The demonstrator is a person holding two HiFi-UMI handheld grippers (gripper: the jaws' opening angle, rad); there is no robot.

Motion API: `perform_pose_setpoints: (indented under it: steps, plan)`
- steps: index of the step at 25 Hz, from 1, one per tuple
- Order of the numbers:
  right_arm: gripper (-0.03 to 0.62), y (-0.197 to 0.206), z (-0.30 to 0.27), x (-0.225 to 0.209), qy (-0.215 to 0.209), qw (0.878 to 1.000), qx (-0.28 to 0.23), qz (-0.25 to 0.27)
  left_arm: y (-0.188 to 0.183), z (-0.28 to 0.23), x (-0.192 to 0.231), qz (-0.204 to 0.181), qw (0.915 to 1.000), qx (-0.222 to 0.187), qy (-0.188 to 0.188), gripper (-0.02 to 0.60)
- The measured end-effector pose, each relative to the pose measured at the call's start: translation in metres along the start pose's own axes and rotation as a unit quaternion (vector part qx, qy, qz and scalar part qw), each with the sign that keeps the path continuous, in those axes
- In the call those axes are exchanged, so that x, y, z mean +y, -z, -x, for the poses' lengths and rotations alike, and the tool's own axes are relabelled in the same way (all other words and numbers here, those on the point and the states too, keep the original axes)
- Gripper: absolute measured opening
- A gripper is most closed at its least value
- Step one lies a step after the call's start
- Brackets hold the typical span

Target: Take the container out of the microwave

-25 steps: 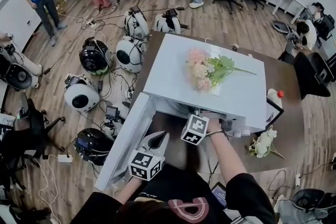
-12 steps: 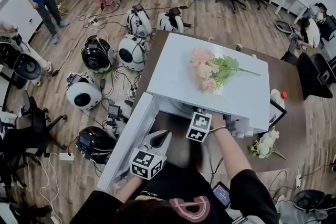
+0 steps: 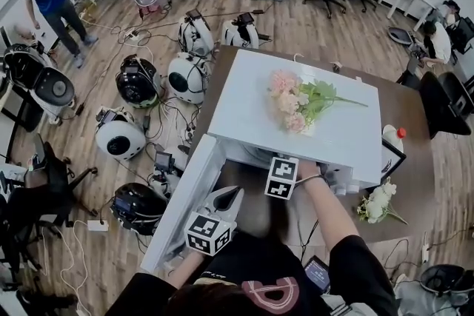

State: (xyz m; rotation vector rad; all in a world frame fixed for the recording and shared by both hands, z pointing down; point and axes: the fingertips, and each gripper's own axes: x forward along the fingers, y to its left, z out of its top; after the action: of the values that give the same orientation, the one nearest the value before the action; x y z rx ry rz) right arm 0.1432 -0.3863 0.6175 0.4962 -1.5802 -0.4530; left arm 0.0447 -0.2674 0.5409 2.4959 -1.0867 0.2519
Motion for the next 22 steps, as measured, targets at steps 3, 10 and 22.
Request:
perform_pose_setpoints:
  steps: [3,10,22]
  plan:
    - [0.089,0.001,0.002,0.001,-0.007,1.000,0.004,0.006,-0.001,0.001,-0.001,0.000,1.0000,-0.001,0.000,0.009]
    - [0.077,0.003,0.005,0.006,-0.012,1.000,0.009,0.011,0.001,0.003,-0.004,0.000,1.0000,-0.004,0.001,0.009]
    - [0.066,-0.007,0.021,0.021,-0.033,0.999,0.001,-0.002,0.002,0.011,-0.008,0.002,0.9999,-0.008,-0.006,0.009]
